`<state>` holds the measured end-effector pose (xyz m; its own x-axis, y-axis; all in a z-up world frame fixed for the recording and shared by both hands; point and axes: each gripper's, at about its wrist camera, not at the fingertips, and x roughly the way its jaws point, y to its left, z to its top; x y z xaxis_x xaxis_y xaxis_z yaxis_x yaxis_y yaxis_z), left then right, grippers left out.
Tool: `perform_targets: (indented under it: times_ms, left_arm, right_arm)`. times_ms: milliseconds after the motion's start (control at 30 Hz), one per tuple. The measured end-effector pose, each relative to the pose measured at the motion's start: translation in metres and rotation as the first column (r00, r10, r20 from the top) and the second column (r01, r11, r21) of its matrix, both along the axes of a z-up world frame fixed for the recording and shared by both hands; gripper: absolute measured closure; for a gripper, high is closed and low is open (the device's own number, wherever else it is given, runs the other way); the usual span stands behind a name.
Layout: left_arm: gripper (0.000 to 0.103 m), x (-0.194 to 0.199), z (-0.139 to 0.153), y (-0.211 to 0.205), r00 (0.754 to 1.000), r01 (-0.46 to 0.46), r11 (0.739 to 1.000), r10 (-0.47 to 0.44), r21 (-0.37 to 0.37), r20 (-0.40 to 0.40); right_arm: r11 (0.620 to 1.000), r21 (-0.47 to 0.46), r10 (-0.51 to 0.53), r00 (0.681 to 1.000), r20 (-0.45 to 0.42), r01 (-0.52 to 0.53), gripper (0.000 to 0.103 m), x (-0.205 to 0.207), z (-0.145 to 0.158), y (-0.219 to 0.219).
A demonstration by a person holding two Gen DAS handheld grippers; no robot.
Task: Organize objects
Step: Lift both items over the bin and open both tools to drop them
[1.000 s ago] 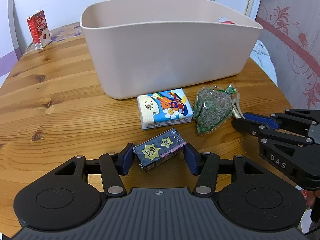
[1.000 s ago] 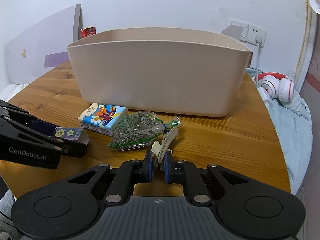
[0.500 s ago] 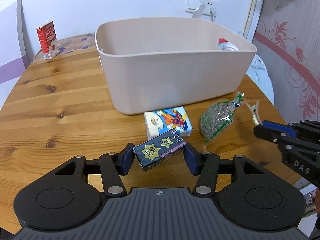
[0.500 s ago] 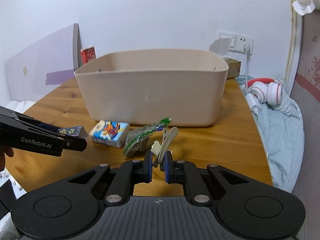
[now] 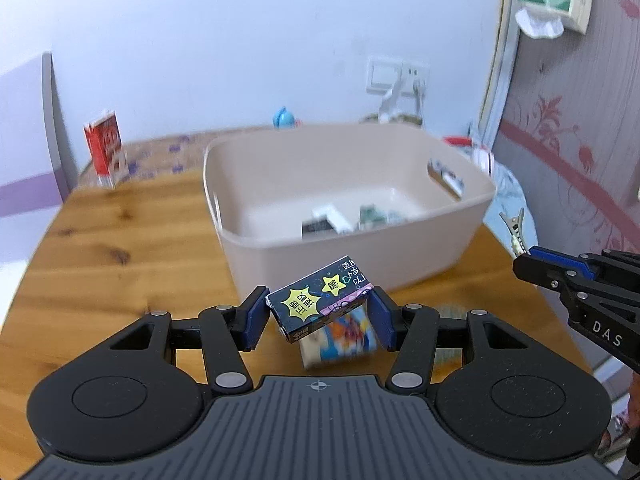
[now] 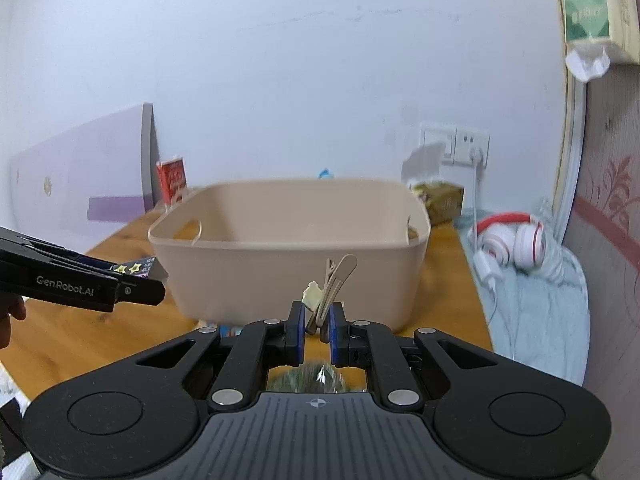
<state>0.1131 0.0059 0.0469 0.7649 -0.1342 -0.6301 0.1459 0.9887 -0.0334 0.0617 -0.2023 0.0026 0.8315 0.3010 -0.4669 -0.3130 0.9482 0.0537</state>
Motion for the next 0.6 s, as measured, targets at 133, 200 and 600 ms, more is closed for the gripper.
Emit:
perform_targets:
  times_ms: [133, 200, 600]
  left_arm:
    - [0.048, 0.014, 0.014, -0.003, 0.999, -0.006, 1.000, 0.006, 0.011, 0.047]
    - [0.048, 0.024, 0.019, -0.006, 0.997, -0.015, 1.000, 0.013, 0.026, 0.073]
    - [0.048, 0.111, 0.005, -0.019, 1.000, -0.024, 0.997, 0.022, 0.069, 0.019]
  right_arm:
    - [1.000, 0.004, -0.002, 0.999, 0.041, 0.002, 0.091, 0.014, 0.016, -0.001]
    - [1.000, 0.003, -0.002, 0.998, 0.058, 0.002, 0.091, 0.022, 0.023, 0.000]
    - [0.999, -0.037, 0.006, 0.998, 0.067, -0.004, 0.091, 0.086, 0.029, 0.018]
